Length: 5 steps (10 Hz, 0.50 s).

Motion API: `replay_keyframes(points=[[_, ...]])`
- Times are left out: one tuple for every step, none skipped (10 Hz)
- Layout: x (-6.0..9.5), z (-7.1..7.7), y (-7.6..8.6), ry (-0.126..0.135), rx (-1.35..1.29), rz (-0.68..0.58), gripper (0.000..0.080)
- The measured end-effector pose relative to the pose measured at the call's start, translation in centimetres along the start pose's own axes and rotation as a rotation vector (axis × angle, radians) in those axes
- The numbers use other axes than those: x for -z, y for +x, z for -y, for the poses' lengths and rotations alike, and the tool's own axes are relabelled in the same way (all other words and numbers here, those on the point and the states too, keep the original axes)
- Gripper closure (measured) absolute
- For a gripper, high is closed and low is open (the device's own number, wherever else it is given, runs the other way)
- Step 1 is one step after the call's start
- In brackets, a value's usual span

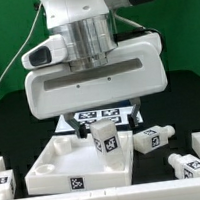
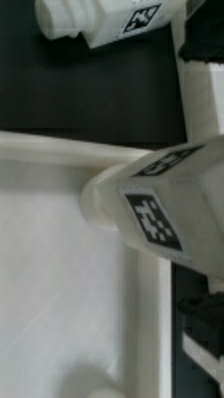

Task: Assemble one leg

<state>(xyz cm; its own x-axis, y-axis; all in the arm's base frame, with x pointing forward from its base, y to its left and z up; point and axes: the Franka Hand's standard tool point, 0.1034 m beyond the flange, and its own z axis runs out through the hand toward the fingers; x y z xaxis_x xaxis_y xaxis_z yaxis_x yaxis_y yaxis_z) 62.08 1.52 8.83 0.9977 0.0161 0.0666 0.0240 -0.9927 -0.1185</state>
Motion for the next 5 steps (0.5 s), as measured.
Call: replay_keyframes(points=[[0.01,-0.1,0.0,0.0,0.057,0.0,0.015],[0.02,-0.16,0.0,0.0,0.131,0.0,0.015],[0.03,-0.18,0.0,0.0,0.169,0.0,0.015],[0.03,-0.22,0.0,0.0,0.176,0.0,0.0238],[0.01,-0.22,-0.01,0.0,0.171,0.0,0.0375]])
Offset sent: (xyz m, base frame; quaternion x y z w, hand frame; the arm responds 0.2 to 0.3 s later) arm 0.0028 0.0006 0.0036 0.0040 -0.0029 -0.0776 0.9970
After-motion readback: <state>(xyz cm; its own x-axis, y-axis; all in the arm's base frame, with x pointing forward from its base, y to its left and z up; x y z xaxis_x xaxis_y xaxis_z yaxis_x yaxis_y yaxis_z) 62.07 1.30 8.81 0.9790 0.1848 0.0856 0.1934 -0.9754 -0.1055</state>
